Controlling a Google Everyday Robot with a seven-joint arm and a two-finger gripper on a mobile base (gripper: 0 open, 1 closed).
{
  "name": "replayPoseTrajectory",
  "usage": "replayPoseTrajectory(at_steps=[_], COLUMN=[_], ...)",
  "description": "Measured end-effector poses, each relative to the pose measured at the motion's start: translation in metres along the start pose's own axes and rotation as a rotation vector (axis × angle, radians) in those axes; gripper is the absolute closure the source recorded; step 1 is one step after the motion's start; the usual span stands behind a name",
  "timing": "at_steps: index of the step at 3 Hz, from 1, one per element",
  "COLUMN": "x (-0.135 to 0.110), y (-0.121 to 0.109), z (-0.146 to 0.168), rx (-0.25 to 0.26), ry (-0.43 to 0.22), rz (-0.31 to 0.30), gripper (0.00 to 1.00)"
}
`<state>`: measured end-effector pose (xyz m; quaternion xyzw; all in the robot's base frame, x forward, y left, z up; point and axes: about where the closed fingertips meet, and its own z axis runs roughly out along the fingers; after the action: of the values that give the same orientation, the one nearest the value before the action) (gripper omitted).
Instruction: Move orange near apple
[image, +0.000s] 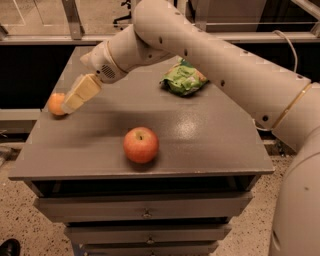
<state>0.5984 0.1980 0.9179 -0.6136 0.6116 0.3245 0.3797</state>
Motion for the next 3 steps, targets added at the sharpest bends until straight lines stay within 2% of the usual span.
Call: replayPoseTrajectory(at_steps=[2, 3], x=[0.015, 0.017], y=[0.001, 0.0], z=[0.058, 0.077], rx=[-0.009, -0.008], ry=[-0.02, -0.033], rz=[0.023, 0.029], gripper=[0.0, 0.0])
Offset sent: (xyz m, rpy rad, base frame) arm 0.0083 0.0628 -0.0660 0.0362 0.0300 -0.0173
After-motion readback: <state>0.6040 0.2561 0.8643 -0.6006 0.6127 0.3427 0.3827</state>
